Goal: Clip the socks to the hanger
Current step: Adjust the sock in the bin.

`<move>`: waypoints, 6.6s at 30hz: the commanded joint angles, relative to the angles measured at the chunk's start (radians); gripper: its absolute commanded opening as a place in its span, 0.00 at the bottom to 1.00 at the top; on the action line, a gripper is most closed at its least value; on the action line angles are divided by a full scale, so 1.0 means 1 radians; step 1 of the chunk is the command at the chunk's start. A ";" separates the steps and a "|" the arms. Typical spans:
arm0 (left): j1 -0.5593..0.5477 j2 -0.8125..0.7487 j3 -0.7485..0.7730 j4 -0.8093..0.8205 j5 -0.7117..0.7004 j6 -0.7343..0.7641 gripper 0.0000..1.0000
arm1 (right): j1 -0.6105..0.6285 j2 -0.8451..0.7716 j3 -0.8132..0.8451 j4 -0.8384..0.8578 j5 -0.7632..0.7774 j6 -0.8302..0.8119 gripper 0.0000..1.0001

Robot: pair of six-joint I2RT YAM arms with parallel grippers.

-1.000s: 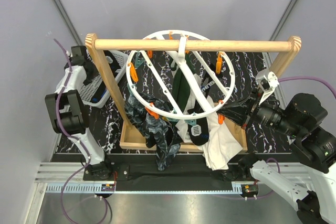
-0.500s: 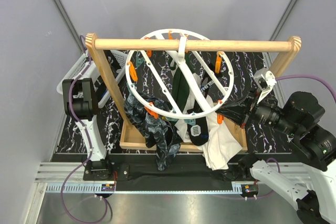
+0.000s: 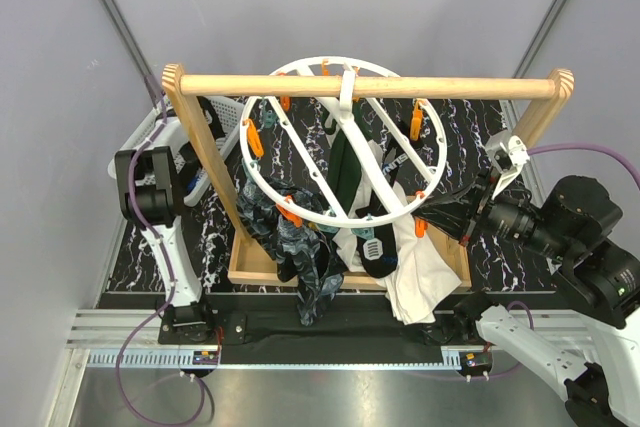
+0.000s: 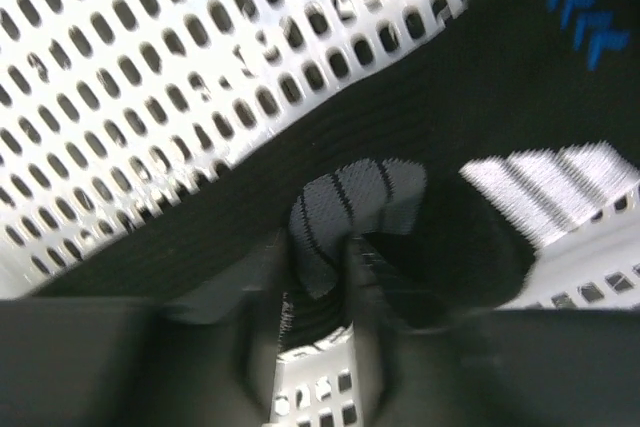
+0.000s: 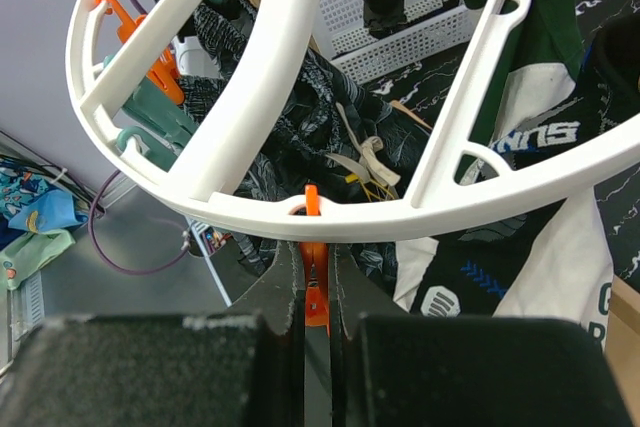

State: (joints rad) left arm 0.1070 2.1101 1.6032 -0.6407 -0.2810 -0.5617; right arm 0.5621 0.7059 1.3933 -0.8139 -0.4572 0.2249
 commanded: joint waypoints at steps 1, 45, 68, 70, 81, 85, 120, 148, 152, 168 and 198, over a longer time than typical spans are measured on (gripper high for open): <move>0.042 -0.085 0.001 0.055 0.055 0.039 0.14 | 0.001 -0.005 0.012 -0.097 0.006 0.005 0.00; -0.374 -0.612 -0.435 0.302 -0.366 0.734 0.07 | 0.001 -0.065 -0.016 -0.093 -0.015 0.007 0.00; 0.012 -0.614 -0.239 -0.014 0.121 -0.074 0.84 | 0.002 -0.046 -0.023 -0.079 -0.026 0.002 0.00; 0.020 -0.633 -0.261 0.006 0.160 -0.224 0.87 | 0.002 -0.043 -0.022 -0.077 -0.024 0.001 0.00; 0.026 -0.619 -0.394 -0.016 0.018 -0.950 0.76 | 0.004 -0.031 -0.005 -0.080 -0.026 0.004 0.00; 0.019 -0.599 -0.450 0.002 -0.035 -1.157 0.76 | 0.002 -0.022 -0.010 -0.082 -0.023 -0.002 0.00; 0.069 -0.182 -0.135 -0.291 -0.092 -1.201 0.13 | 0.002 0.021 -0.046 -0.068 -0.026 0.005 0.00; 0.028 -0.198 0.015 -0.372 0.026 -1.205 0.83 | 0.002 0.001 -0.046 -0.068 -0.018 0.024 0.00; 0.052 -0.090 0.055 -0.424 0.120 -1.230 0.83 | 0.002 0.007 -0.050 -0.065 -0.014 0.021 0.00; 0.074 -0.041 -0.029 -0.330 0.017 -1.233 0.56 | 0.002 0.027 -0.085 -0.039 -0.020 0.019 0.00; -0.102 -0.492 -0.134 0.120 -0.396 -0.681 0.00 | 0.002 0.001 -0.077 -0.024 -0.035 0.047 0.00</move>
State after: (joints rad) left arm 0.0139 1.6699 1.4792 -0.6842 -0.5762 -1.4261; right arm 0.5621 0.7013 1.3235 -0.8143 -0.5152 0.2653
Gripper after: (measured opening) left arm 0.008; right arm 0.060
